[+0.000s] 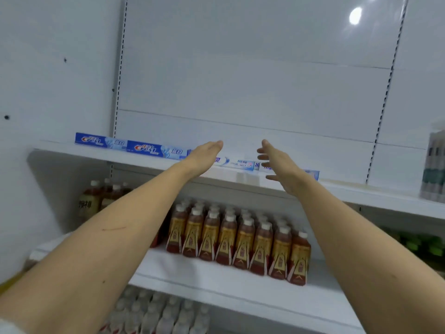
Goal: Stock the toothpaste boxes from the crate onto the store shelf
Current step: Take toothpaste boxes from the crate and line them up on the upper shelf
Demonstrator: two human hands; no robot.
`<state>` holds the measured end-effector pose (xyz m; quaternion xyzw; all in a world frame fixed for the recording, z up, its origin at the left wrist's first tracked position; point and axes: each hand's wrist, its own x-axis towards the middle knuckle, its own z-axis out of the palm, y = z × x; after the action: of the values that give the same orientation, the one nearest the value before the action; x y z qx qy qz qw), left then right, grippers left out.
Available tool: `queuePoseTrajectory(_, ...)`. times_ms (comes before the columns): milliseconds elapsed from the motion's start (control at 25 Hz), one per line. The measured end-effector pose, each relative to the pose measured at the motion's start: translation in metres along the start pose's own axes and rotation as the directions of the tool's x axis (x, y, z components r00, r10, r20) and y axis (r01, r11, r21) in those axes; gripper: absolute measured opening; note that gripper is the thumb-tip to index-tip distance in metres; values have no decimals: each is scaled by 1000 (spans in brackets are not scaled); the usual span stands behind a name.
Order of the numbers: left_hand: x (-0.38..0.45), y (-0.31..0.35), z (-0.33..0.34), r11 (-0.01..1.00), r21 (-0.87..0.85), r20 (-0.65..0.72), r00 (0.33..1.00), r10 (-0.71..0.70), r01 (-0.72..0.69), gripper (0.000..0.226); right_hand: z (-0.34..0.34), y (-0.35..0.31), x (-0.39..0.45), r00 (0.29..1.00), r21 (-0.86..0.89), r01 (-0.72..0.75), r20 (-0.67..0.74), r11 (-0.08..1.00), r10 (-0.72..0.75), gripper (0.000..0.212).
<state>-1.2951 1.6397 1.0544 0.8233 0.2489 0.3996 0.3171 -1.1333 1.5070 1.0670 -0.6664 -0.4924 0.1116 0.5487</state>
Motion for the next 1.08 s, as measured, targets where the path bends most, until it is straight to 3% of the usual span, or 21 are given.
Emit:
queuePoseTrajectory(120, -43, 2, 21, 979, -199, -78, 995, -56, 40, 54, 18, 21, -38, 999, 231, -33, 42, 972, 24, 60)
queuePoseTrajectory(280, -123, -36, 81, 972, -225, -73, 993, -90, 71, 53, 32, 85, -99, 986, 245, -68, 167, 967, 27, 60)
queuePoseTrajectory(440, -196, -75, 142, 923, -241, 20, 952, -305, 301, 55, 36, 153, -166, 942, 257, -256, 282, 932, 180, 59)
queuePoseTrajectory(680, -309, -123, 209, 791, -243, 137, 828, -544, 561, 56, 87, 259, -267, 819, 192, -489, 437, 851, 372, 61)
queuePoseTrajectory(800, -351, -164, 230, 699, -213, 194, 731, -654, 683, 58, 123, 301, -309, 727, 121, -603, 490, 789, 480, 66)
queuePoseTrajectory(1080, -428, -285, 265, 487, -188, 312, 522, -794, 853, 56, 192, 391, -374, 525, -28, -792, 480, 610, 703, 56)
